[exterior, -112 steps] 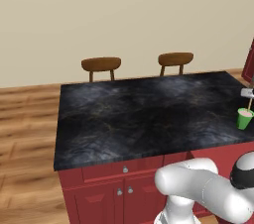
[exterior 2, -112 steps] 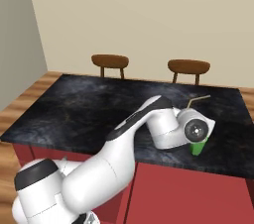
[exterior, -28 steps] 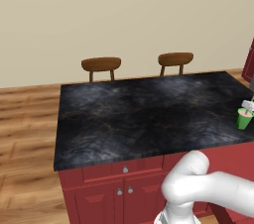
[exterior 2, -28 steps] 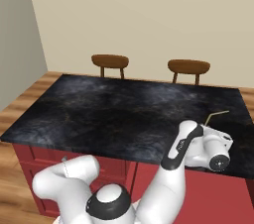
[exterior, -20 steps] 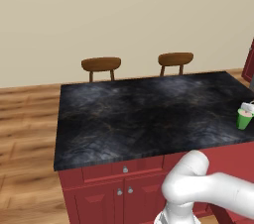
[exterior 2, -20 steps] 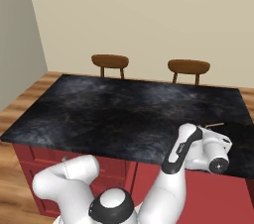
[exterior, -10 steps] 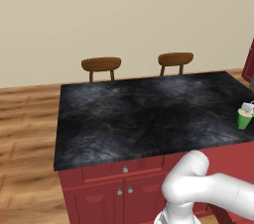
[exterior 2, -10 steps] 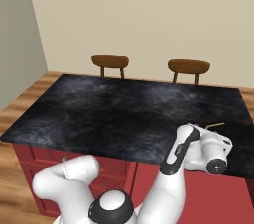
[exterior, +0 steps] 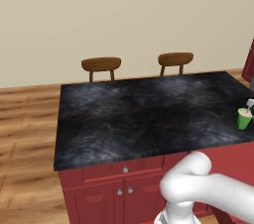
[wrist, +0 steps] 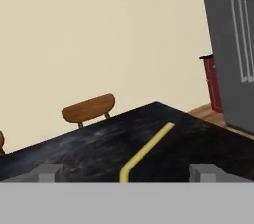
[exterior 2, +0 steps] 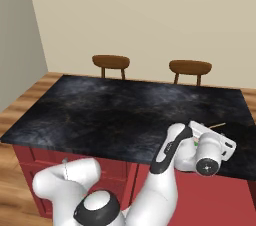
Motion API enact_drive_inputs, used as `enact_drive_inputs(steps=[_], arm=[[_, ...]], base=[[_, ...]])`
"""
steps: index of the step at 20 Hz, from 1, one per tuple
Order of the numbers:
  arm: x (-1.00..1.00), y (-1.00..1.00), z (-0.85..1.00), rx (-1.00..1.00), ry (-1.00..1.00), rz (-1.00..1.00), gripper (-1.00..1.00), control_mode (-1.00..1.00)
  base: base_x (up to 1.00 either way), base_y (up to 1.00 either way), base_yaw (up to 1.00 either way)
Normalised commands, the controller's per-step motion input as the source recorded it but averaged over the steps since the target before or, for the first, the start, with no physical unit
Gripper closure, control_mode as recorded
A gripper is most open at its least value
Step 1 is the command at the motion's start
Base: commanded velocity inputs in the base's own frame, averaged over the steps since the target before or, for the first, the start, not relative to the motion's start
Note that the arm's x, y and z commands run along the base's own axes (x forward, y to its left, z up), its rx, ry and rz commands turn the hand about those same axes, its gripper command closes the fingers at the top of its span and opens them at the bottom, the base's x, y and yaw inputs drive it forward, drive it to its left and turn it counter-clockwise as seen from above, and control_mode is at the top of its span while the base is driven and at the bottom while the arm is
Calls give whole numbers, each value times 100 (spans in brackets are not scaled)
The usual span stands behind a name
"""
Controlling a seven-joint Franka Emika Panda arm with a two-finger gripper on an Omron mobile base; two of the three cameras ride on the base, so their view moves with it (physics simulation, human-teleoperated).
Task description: Pick up the straw from the right drawer and put it inside the smoothie cup.
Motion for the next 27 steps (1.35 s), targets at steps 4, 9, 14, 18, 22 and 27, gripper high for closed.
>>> enact_drive_inputs(steps=[4, 9, 14, 18, 22, 27], arm=[[-42, 1, 74, 0, 0, -19, -100, -100], [-47, 20, 92, -1, 0, -15, -100, -100], [-33, 58, 84, -10, 7, -13, -100, -100], [-33, 93, 64, -17, 15, -12, -100, -100], [-31, 100, 45, -24, 23, -7, -100, -100], [-23, 100, 34, -28, 29, -3, -100, -100]], base=[[0, 0, 0], [0, 0, 0], [0, 0, 0], [0, 0, 0], [0, 0, 0], [0, 0, 0]])
